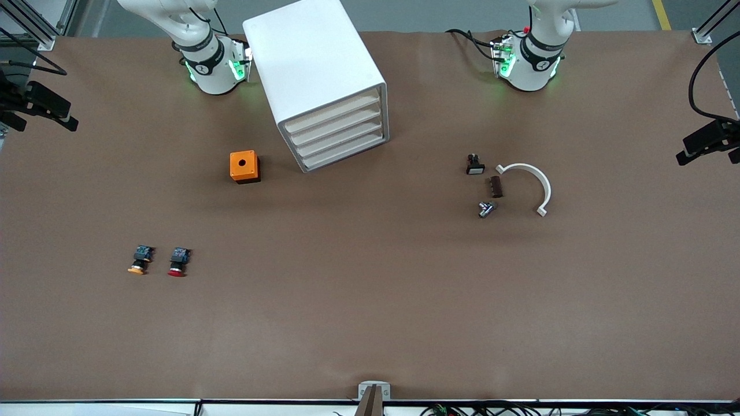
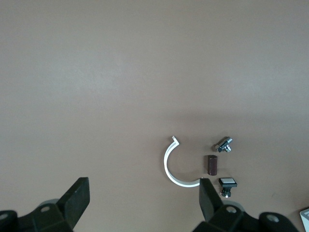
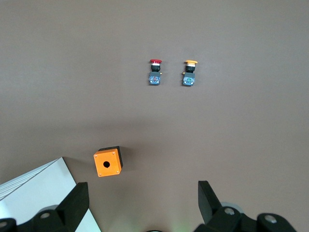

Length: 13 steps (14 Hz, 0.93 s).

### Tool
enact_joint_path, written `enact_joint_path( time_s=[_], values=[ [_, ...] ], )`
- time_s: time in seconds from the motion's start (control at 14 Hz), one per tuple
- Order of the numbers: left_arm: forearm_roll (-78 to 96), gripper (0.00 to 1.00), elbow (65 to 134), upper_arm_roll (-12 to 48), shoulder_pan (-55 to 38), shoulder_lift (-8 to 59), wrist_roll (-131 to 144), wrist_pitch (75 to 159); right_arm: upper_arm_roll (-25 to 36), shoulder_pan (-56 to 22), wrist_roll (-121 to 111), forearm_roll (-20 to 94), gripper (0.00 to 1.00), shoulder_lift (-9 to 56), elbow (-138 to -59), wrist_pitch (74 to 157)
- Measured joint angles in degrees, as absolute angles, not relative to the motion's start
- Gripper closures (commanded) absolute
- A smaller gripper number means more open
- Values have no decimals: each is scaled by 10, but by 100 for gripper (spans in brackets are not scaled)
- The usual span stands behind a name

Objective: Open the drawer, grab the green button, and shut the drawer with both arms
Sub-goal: 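Raise both arms from rest toward the white drawer cabinet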

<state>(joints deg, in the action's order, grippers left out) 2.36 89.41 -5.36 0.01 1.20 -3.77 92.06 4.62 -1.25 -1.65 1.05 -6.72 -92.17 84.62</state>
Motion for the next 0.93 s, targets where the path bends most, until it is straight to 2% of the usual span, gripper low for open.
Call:
enact_joint_path(
  time_s=[0.21, 0.57, 0.93],
  values=[
    [24, 0, 894, -38, -13, 37, 3, 901, 48, -12, -16, 10, 0, -66, -921, 841],
    [24, 0, 896, 29, -56, 89, 122, 878, 49, -8, -16, 9, 0, -31, -921, 841],
    [10, 0, 897, 41, -152, 173, 256, 877, 48, -8, -17, 9, 0, -1, -919, 852]
  ],
)
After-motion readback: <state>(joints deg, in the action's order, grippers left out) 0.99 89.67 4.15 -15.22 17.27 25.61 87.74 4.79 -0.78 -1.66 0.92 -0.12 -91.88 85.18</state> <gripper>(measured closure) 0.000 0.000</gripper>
